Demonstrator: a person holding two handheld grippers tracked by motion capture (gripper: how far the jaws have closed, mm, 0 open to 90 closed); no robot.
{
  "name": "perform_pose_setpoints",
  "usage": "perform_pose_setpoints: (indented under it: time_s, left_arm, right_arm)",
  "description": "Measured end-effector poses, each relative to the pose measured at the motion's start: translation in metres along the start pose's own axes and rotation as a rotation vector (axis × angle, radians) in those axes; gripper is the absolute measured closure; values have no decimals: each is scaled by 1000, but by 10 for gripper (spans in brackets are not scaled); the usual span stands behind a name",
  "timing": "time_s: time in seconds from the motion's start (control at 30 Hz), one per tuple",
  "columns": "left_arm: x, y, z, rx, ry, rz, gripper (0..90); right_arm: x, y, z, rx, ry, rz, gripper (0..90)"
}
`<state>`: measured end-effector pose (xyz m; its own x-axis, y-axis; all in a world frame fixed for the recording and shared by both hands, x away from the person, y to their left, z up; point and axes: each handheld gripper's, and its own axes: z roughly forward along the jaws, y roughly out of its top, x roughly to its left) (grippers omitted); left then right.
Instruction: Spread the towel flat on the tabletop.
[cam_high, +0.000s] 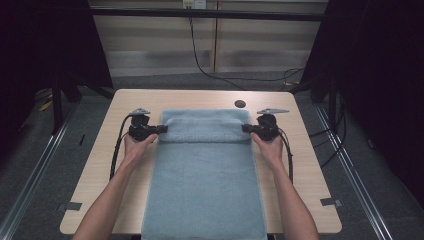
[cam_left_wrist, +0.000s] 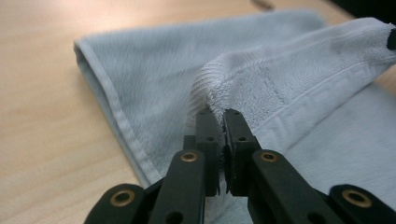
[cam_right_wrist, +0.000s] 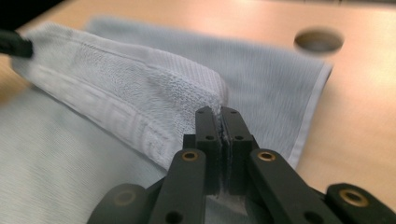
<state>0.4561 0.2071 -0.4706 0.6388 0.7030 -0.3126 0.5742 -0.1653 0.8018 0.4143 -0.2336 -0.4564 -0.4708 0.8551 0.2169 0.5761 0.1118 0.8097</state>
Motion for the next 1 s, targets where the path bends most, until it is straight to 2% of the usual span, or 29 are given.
perform_pose_setpoints:
  time_s: [0.03,0.1,0.37,0.47,0.57,0.63,0.7,0.77,0.87,0.97,1.0]
  left_arm:
    - [-2,4,-5,-25,-15,-11,863]
    - [-6,12,-15,-55,-14,-16,863]
    - [-34,63,-68,-189,-47,66,863]
    - [-45,72,-90,-221,-59,95,862]
    - [-57,76,-111,-246,-73,126,862]
    - [-65,75,-123,-262,-81,143,862]
    - [-73,72,-134,-260,-77,165,862]
    - [-82,66,-144,-258,-91,180,862]
    - [-94,47,-154,-253,-114,207,862]
    - [-101,25,-161,-238,-136,218,861]
    - [-102,16,-163,-239,-150,209,861]
  right_arm:
    - [1,6,-7,-27,6,-2,876]
    - [4,19,-18,-75,22,-4,876]
    - [21,77,-64,-211,27,-68,875]
    - [31,90,-82,-246,40,-97,876]
    - [44,95,-98,-260,51,-136,876]
    - [51,94,-108,-263,64,-157,875]
    - [60,90,-121,-274,80,-179,875]
    - [67,86,-132,-273,86,-209,876]
    - [78,71,-146,-260,99,-242,876]
    - [88,47,-155,-231,115,-268,875]
    - [91,38,-157,-220,120,-273,875]
